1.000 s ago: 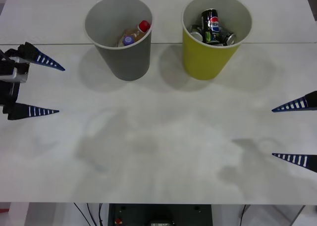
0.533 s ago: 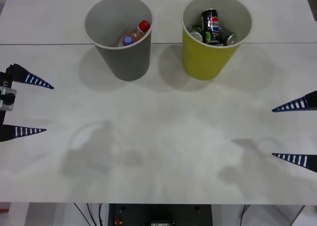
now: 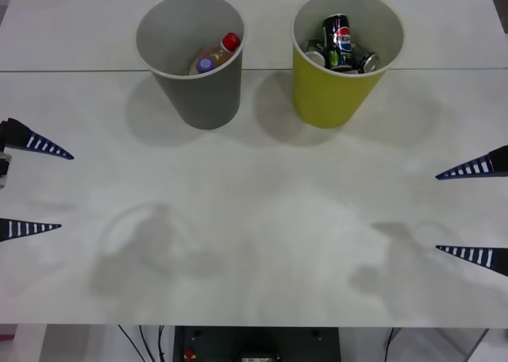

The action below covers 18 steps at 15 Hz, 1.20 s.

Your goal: Put the can into the green bin and the plastic bottle into the gray bin

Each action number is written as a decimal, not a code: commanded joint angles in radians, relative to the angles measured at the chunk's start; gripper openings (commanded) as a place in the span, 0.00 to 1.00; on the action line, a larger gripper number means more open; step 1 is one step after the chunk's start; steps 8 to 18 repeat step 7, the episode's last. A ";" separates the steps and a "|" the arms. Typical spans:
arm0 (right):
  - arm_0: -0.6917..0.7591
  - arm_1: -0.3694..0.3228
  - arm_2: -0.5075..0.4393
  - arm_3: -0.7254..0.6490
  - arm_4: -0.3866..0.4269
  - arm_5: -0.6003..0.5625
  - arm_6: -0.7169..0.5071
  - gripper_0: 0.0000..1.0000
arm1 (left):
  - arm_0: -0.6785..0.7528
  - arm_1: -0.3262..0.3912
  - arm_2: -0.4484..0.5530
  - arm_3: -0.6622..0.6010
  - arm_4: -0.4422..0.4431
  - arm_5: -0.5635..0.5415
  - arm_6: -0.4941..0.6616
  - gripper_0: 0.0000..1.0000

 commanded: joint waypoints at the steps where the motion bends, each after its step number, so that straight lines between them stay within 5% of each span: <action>1: 0.000 0.000 0.000 0.000 0.000 0.000 0.000 1.00 | 0.029 0.002 0.000 0.001 0.035 0.003 0.005 1.00; 18: 0.000 0.000 0.000 0.000 0.000 0.000 0.000 1.00 | 0.049 0.001 0.000 0.000 0.055 0.014 0.008 1.00</action>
